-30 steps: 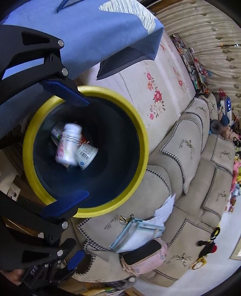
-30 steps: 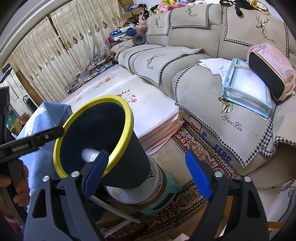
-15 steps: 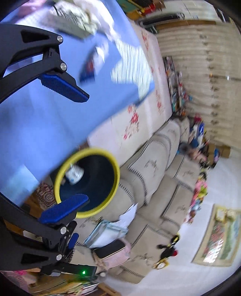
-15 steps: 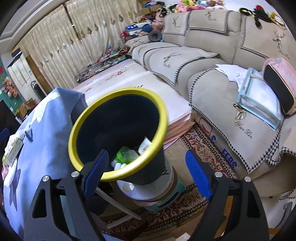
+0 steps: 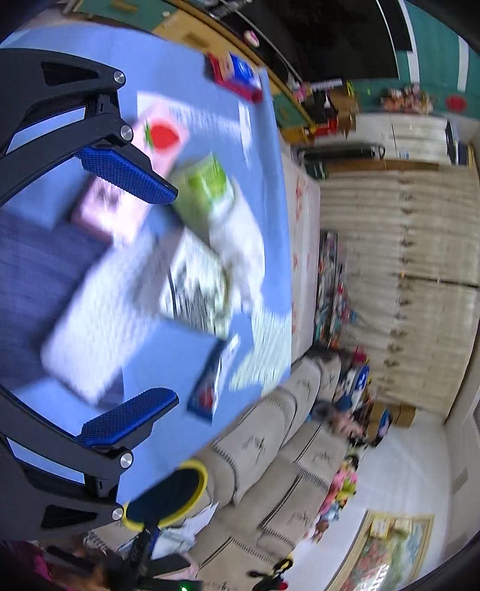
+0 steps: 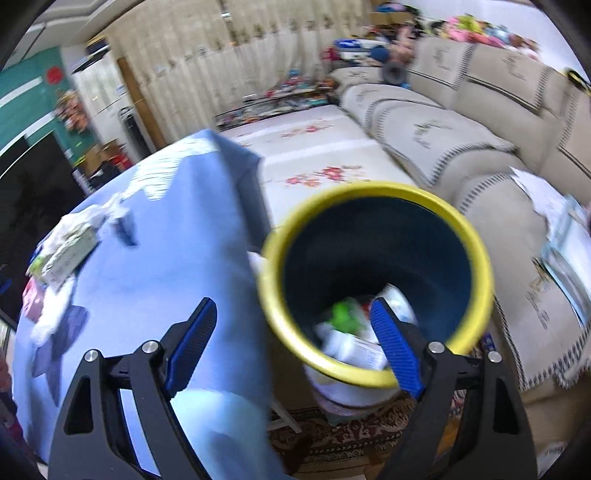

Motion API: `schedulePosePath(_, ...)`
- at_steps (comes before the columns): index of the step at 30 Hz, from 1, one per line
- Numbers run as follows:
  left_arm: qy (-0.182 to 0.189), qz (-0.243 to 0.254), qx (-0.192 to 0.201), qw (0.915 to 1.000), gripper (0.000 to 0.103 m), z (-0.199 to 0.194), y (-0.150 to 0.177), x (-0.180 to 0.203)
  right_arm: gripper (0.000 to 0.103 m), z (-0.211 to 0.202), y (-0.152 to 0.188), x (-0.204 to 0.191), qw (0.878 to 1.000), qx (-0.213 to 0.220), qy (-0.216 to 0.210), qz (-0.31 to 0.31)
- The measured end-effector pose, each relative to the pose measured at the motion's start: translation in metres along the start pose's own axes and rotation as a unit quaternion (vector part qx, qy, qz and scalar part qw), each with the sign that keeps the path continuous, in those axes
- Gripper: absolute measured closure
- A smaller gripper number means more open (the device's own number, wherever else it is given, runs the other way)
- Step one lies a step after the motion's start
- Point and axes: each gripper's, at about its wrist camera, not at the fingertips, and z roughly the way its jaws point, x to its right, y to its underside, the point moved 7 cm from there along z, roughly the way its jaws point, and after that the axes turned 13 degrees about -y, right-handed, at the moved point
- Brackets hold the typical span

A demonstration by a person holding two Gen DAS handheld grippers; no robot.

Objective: Collect trash
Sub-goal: 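Grasp the white-and-blue tube on the table with the right gripper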

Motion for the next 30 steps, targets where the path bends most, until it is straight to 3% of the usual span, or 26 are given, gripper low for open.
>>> schedulePosePath(5, -0.022, 0.0, 0.01, 0.9997, 0.005, 0.008, 0.015, -0.04, 0.022, 0.027, -0.017, -0.055, 0.998, -0.019, -0.031, -0.055)
schedulePosePath(13, 0.001, -0.033, 0.007, 0.9994, 0.005, 0.017, 0.026, -0.052, 0.022, 0.077, -0.043, -0.139, 0.983, -0.056, -0.081, -0.152)
schedulePosePath(23, -0.007, -0.056, 0.013, 0.9983, 0.005, 0.009, 0.027, -0.061, 0.023, 0.148, -0.063, -0.183, 0.97, -0.096, -0.09, -0.204)
schedulePosePath(30, -0.008, -0.053, 0.009, 0.9985, 0.005, 0.011, 0.029, -0.058, 0.048, 0.17, -0.063, -0.185, 0.972, -0.111, -0.084, -0.188)
